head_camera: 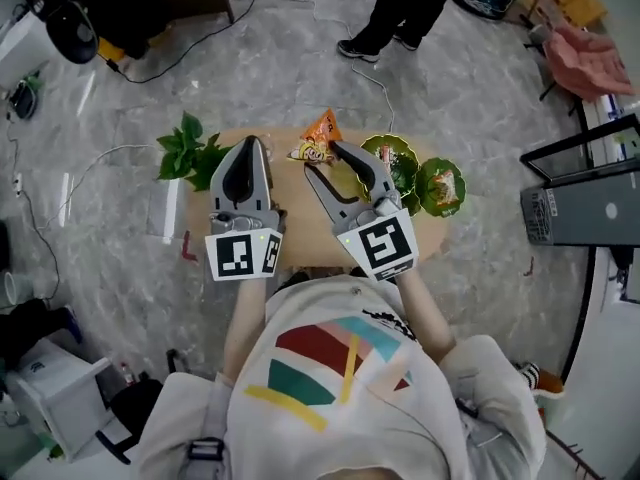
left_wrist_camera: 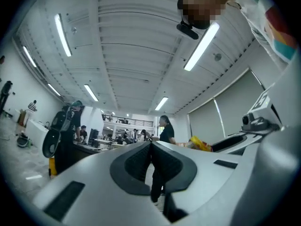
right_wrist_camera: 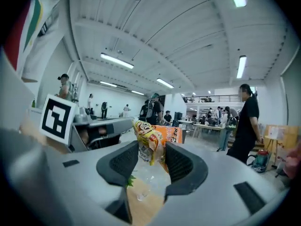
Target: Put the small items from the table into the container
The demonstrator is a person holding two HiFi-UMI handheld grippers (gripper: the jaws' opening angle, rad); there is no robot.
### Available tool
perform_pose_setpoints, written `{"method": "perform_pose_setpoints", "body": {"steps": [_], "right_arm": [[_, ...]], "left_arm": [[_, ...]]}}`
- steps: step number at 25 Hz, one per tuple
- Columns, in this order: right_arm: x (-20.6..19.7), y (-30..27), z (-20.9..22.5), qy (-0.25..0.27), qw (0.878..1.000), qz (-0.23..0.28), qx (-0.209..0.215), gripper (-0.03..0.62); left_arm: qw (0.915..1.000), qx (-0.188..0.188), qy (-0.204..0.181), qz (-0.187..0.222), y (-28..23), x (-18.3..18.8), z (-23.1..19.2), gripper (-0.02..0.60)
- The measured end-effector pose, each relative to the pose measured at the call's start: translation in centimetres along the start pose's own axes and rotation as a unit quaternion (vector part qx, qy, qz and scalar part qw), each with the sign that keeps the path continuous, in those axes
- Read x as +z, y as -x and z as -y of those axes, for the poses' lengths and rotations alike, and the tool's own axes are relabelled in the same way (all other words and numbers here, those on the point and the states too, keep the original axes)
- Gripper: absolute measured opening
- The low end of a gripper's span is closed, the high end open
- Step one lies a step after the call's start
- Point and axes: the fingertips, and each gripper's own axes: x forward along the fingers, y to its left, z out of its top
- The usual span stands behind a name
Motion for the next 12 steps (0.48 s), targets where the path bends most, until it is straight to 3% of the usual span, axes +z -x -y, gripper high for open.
{"method": "perform_pose_setpoints", "body": {"steps": [7, 12], "right_arm": [[0.3, 4.3, 2.7, -0.009, 0.999, 0.01, -0.047, 0.189], [-2.0, 5.8, 4.5, -0.022, 0.997, -0.014, -0.072, 0.189]], "left_arm": [[0.9985, -0.055, -0.002, -0.005, -1.8, -0.1, 5.2, 0.008], [0.9968, -0.078, 0.005, -0.02, -2.6, -1.2, 7.4, 0.008]]}}
